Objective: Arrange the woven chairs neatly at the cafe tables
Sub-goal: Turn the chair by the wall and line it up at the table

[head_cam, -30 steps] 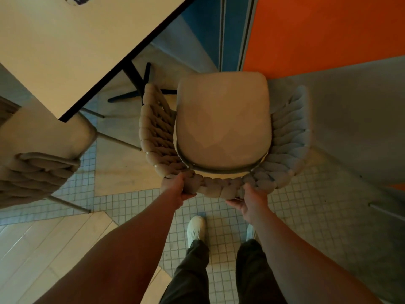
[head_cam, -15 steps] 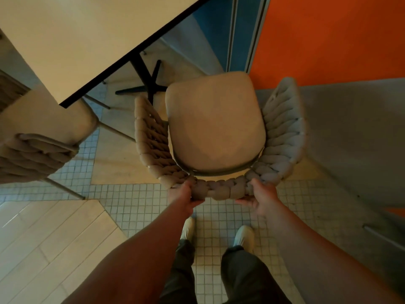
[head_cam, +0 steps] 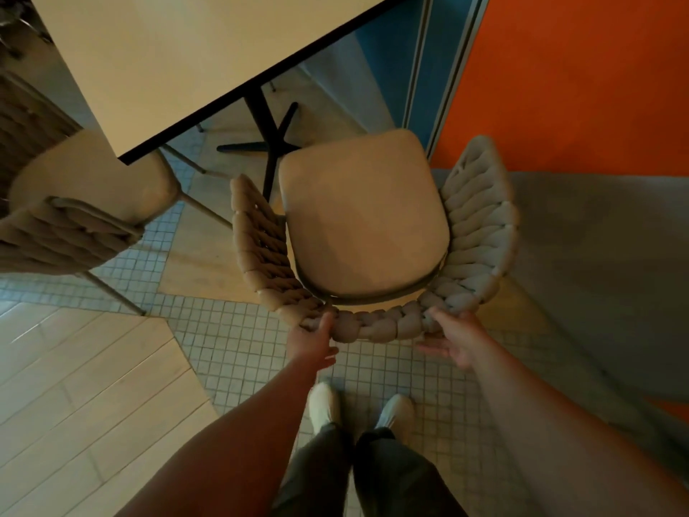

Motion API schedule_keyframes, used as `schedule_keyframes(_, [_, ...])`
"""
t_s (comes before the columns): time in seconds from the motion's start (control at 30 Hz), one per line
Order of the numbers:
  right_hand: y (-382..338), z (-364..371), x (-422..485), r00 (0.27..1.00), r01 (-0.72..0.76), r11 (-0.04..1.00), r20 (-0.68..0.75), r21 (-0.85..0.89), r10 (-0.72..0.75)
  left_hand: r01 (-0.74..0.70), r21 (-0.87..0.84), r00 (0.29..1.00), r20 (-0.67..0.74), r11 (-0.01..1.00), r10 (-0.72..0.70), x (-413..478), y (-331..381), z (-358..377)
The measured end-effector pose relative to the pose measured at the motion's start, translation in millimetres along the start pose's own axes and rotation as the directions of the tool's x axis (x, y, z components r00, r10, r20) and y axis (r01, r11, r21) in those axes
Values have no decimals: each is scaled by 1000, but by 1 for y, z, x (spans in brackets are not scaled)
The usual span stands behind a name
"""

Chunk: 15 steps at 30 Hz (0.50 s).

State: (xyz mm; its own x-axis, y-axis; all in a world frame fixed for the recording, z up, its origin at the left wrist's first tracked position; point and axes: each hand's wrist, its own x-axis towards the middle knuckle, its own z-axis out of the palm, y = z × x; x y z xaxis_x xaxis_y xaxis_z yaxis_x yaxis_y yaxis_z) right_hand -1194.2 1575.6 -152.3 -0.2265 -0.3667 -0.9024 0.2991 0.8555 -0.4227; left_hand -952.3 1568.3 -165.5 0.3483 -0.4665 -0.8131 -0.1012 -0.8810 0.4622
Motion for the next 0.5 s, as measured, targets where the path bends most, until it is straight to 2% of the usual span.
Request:
schedule_keyframes(0.03, [-1,-1,-4,997,6,989,-80,-148,-18,-69,245,997,-10,967,74,-1,-1,-9])
schedule_keyframes(0.07, [0,-2,-5,980,16,935,-180,-353,-85,-140,495,985,-15,858,170,-1,-2,-19])
schedule_keyframes(0.1, [0,0,-10,946,18,825,-257,-564,-196,-198,695,962,1,692,274,-1,-3,-27])
schedule_keyframes(0.17, [0,8,-24,855,37,511,-238,-859,-462,-308,866,886,110,394,451,-7,1,-40])
schedule_keyframes(0.23, [-2,19,-36,786,112,307,-105,-945,-609,-461,852,783,257,250,567,-15,8,-43])
schedule_keyframes(0.3, [-1,27,-39,732,216,159,52,-963,-679,-617,758,669,365,210,647,-15,12,-46])
schedule_keyframes(0.33, [-1,28,-38,730,270,99,137,-958,-670,-669,719,619,398,188,677,-11,13,-46])
schedule_keyframes(0.4, [-1,27,-36,795,315,-38,286,-948,-535,-713,696,541,474,80,695,-3,11,-45])
schedule_keyframes(0.43, [-1,24,-34,827,322,-90,326,-942,-459,-712,701,519,504,24,690,1,9,-44])
schedule_keyframes(0.5, [-4,20,-27,847,328,-176,371,-928,-380,-706,708,518,535,-20,668,2,9,-41])
